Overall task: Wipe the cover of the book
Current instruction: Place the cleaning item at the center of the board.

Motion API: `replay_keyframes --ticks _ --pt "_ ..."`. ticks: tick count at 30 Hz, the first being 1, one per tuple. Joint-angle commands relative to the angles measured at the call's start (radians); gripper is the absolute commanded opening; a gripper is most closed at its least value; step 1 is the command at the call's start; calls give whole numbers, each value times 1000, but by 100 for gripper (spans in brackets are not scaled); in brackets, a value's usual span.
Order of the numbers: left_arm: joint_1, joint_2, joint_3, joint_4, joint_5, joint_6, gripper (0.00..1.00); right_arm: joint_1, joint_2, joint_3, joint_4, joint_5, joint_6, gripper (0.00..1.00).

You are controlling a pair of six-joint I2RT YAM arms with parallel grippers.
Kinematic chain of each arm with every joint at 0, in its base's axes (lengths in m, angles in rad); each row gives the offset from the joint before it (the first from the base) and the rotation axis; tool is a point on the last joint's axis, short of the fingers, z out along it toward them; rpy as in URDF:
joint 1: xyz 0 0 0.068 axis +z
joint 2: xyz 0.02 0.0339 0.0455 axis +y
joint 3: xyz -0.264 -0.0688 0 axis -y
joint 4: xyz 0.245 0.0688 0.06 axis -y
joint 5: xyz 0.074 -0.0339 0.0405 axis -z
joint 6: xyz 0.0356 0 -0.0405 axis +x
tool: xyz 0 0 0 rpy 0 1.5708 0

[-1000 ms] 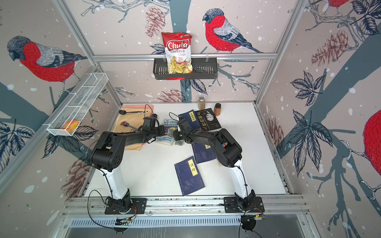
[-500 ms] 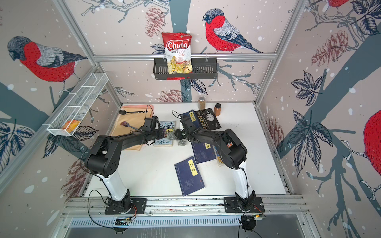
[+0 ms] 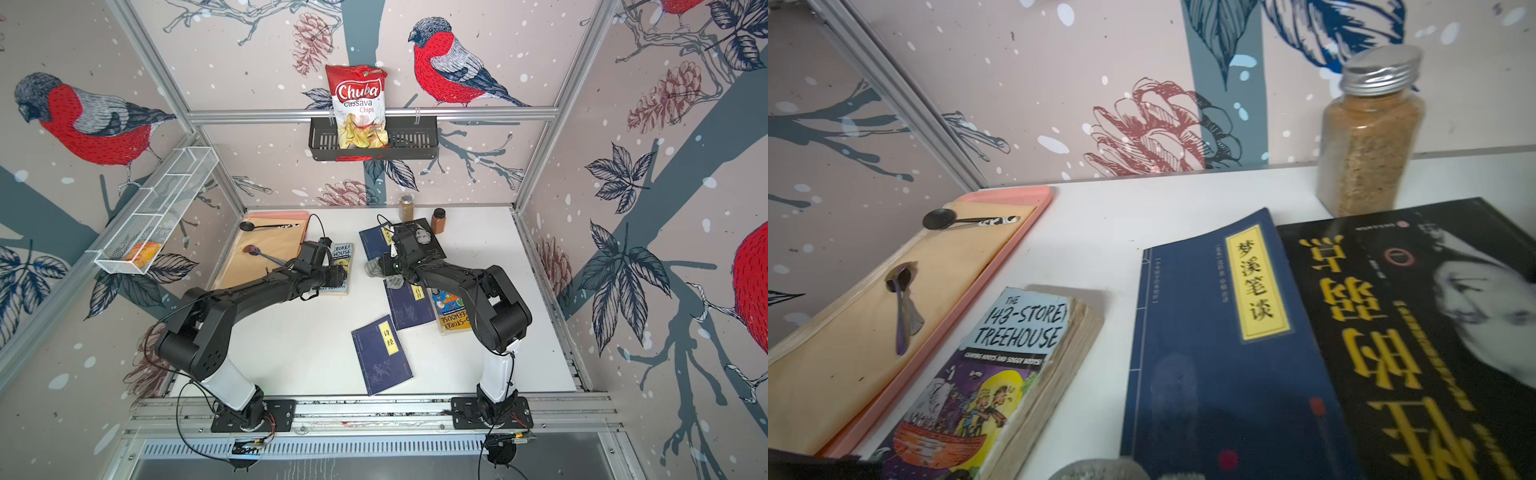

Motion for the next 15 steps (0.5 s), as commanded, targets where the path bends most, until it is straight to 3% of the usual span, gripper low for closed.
replay_keyframes --ticks 1,5,11,15 --pt "-1 -57 -49 -3 -4 -19 67 40 48 61 -5 -31 1 48" --pt "-1 -120 -105 0 -11 -29 67 93 117 116 -26 -65 2 58" --pt "-1 -146 -129 16 -1 -35 70 130 109 114 22 -191 9 85" --pt "-1 -154 -134 19 2 -33 70 130 32 78 2 -118 14 91"
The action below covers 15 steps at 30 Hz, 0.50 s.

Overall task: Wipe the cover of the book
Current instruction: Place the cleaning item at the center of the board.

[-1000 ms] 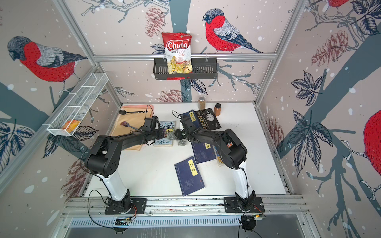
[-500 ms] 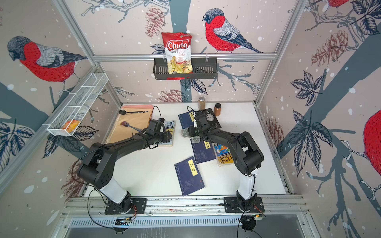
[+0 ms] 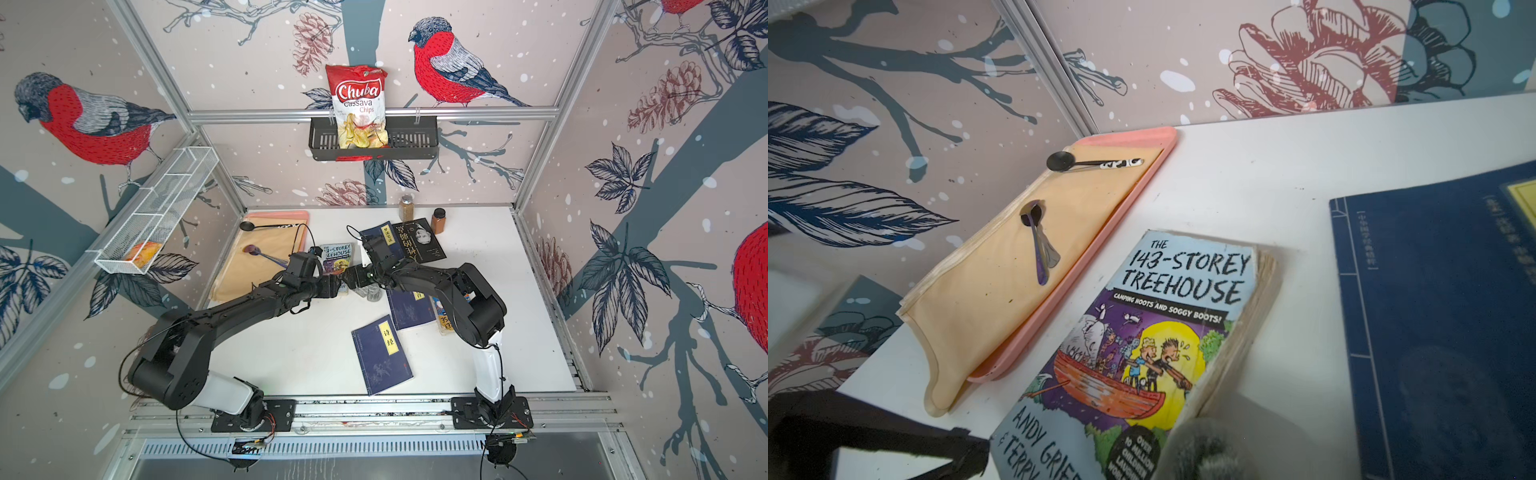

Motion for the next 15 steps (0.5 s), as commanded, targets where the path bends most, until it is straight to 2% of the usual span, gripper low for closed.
replay_keyframes --ticks 1,5,10,15 --pt "-1 -13 -7 18 4 -11 70 2 -75 -26 -6 54 9 92" --pt "-18 -31 -24 25 -7 -21 70 2 -230 -91 -92 220 11 92" --pt "-132 -78 -62 -35 -58 -44 70 9 -414 -230 -246 350 74 91" --pt "-242 -165 -210 32 25 -170 70 67 -561 -435 -341 403 200 90"
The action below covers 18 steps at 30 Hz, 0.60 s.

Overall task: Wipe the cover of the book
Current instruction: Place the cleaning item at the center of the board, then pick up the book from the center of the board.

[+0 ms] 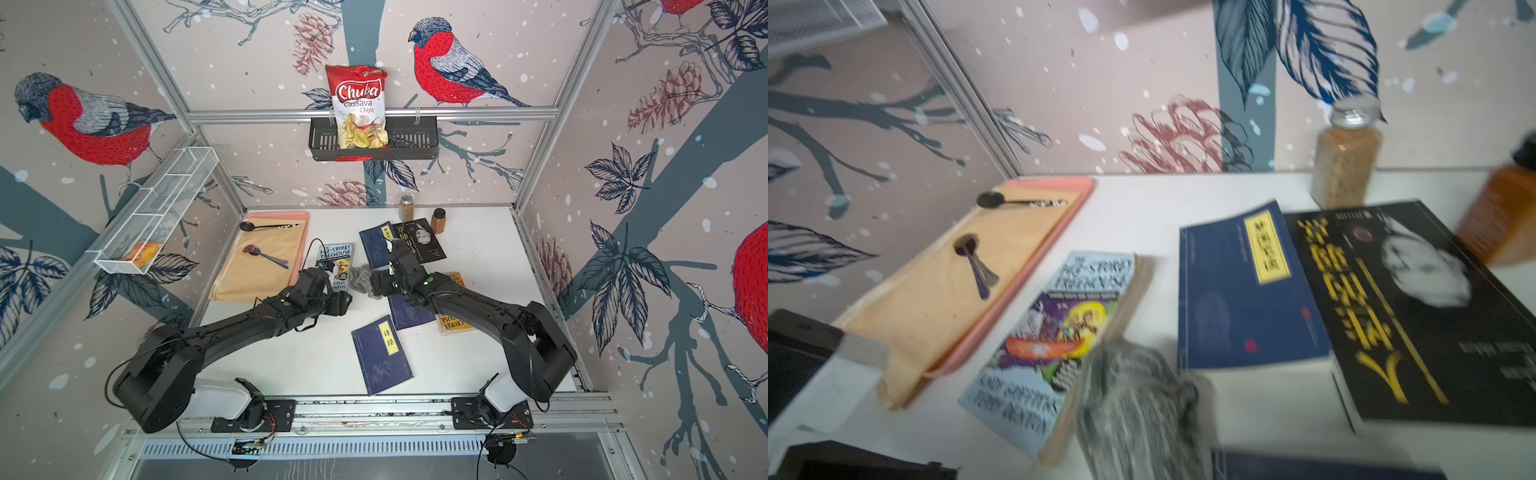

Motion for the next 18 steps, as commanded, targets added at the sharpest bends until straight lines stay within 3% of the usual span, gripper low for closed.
replay_keyframes --ticks 1,8,12,16,18 --pt "-54 -47 -83 24 39 -117 70 43 -73 -90 -125 79 121 90" --pt "-226 -205 -239 41 71 -329 70 165 -166 -202 -225 69 267 87" --pt "-277 -241 -285 92 94 -413 70 224 -183 -266 -214 35 322 82" --pt "-322 -234 -297 111 95 -461 69 265 -212 -334 -189 12 367 74" --pt "-340 -221 -307 147 106 -484 68 272 -219 -363 -173 5 380 65"
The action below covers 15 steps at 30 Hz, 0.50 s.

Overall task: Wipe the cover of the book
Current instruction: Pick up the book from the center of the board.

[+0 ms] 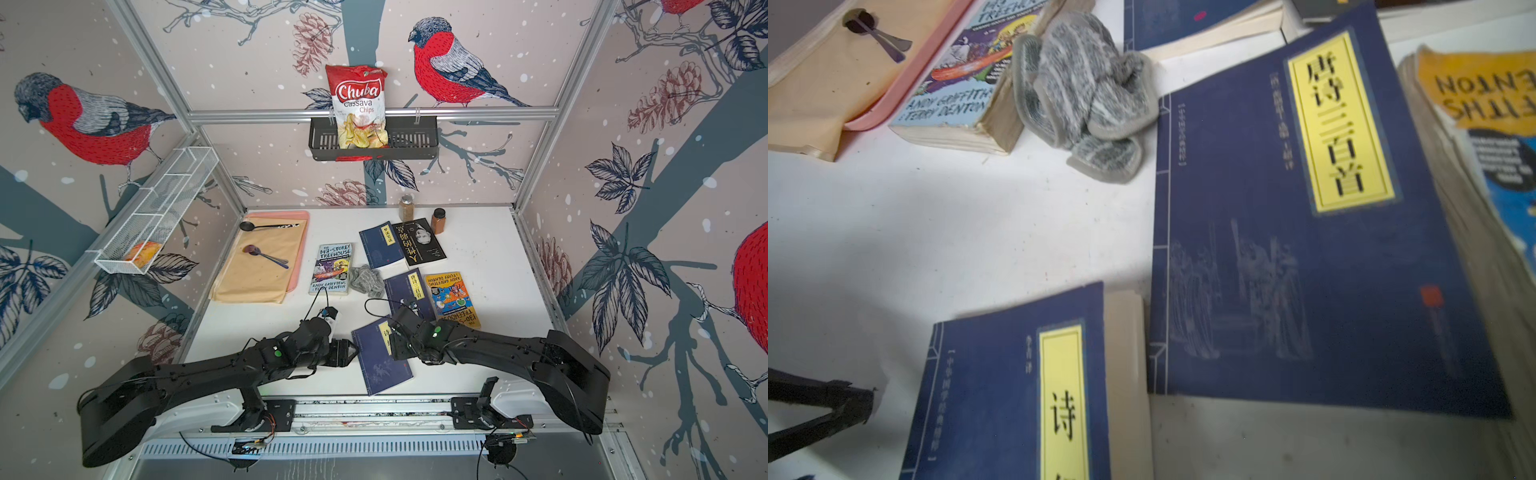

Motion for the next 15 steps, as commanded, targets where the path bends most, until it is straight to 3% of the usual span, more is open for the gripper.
replay_keyframes --ticks 1,6,15 --pt "-27 24 -16 97 29 -73 67 8 -31 -39 29 -23 55 60" --pt "-50 115 -31 233 89 -119 57 8 -48 -85 107 -73 48 42" --pt "-55 130 -51 401 127 -171 52 6 36 -128 267 -160 21 38"
